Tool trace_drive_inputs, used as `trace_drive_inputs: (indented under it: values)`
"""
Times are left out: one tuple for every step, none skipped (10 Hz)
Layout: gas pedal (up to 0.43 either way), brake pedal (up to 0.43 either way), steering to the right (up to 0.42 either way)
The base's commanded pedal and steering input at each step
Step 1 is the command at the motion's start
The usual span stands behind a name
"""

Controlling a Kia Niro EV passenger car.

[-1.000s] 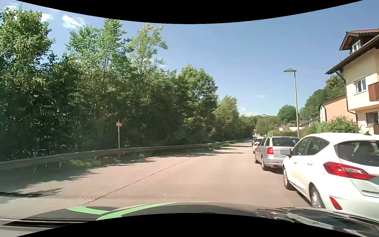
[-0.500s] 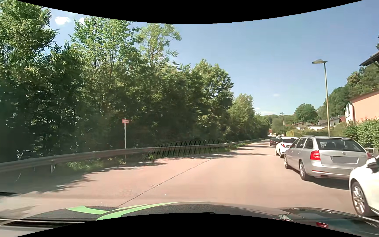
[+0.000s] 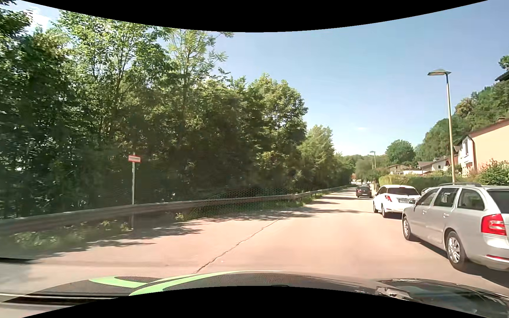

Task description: Follow the waypoints while adhering to traffic rules and regulations

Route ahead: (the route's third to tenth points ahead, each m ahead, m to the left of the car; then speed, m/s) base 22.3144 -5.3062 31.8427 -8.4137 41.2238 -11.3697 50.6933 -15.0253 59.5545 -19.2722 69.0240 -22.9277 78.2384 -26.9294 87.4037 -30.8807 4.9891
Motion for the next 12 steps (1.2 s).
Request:
trace_drive_inputs:
  values:
    - [0.299, 0.0, 0.128]
    - [0.299, 0.0, 0.13]
    - [0.268, 0.0, 0.142]
    - [0.268, 0.0, 0.149]
    - [0.268, 0.0, 0.152]
    - [0.268, 0.0, 0.152]
    - [0.268, 0.0, 0.151]
    - [0.268, 0.0, 0.151]
    - [0.268, 0.0, 0.15]
    - [0.268, 0.0, 0.148]
    - [0.26, 0.0, 0.145]
    - [0.26, 0.0, 0.14]
